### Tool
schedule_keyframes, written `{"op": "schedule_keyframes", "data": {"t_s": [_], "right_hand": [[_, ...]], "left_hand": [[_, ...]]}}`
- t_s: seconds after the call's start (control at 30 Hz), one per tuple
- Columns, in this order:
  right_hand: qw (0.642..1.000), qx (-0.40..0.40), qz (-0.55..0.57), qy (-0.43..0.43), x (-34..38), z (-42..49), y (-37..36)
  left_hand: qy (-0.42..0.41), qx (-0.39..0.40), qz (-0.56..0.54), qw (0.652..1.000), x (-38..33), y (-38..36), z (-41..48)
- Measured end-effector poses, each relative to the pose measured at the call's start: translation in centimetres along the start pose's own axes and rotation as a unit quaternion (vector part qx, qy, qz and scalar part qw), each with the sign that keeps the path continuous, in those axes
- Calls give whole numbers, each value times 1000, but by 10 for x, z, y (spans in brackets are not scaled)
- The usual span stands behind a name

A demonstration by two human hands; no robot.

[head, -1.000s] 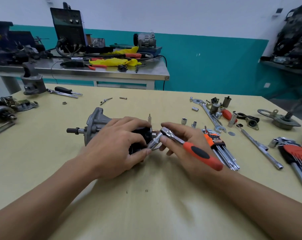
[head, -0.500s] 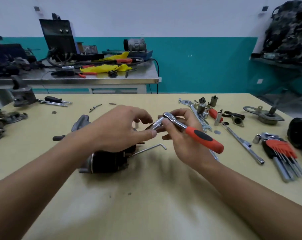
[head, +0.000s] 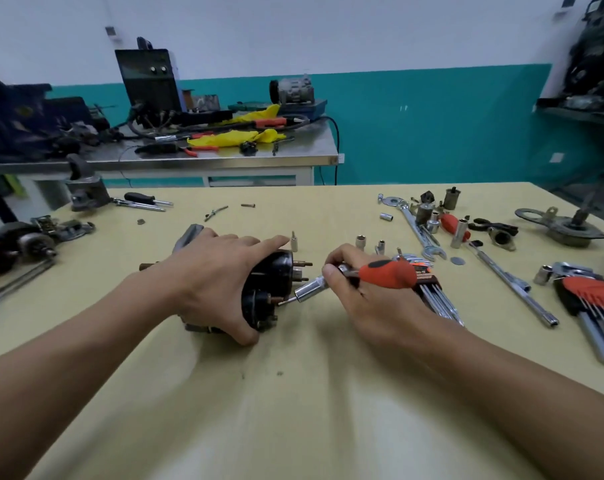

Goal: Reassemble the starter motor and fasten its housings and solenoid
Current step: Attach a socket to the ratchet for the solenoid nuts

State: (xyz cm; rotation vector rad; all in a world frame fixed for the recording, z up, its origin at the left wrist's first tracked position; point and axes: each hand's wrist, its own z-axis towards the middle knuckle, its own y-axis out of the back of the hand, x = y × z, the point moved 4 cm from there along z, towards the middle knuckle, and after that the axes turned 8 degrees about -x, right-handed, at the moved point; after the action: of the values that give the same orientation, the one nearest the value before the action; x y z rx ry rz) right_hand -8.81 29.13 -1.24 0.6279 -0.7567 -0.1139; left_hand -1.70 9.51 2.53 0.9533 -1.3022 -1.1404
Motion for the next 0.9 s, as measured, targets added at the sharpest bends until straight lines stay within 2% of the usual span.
{"op": "schedule_keyframes", "data": {"t_s": [0.17,0.3,0.43,0.57,0.7,0.9], "right_hand": [[998,-40,-49,7,-1,2,-7],[998,-48,-22,-21,-1,2,-9],[999,-42,-14,-26,-5,1,-16],[997,-38,-23,-69,-12,6,-27],[997,-56,-11,-51,-12,12,-31],[994,-77,-1,-79,-14,15,-32]], "left_hand": [[11,17,-40,999,7,11,10],[33,82,-140,986,19,19,33],[25,149,-178,972,26,20,57],[22,172,-203,964,34,22,73],[22,206,-235,950,40,21,81],[12,255,-279,926,43,21,83]]}}
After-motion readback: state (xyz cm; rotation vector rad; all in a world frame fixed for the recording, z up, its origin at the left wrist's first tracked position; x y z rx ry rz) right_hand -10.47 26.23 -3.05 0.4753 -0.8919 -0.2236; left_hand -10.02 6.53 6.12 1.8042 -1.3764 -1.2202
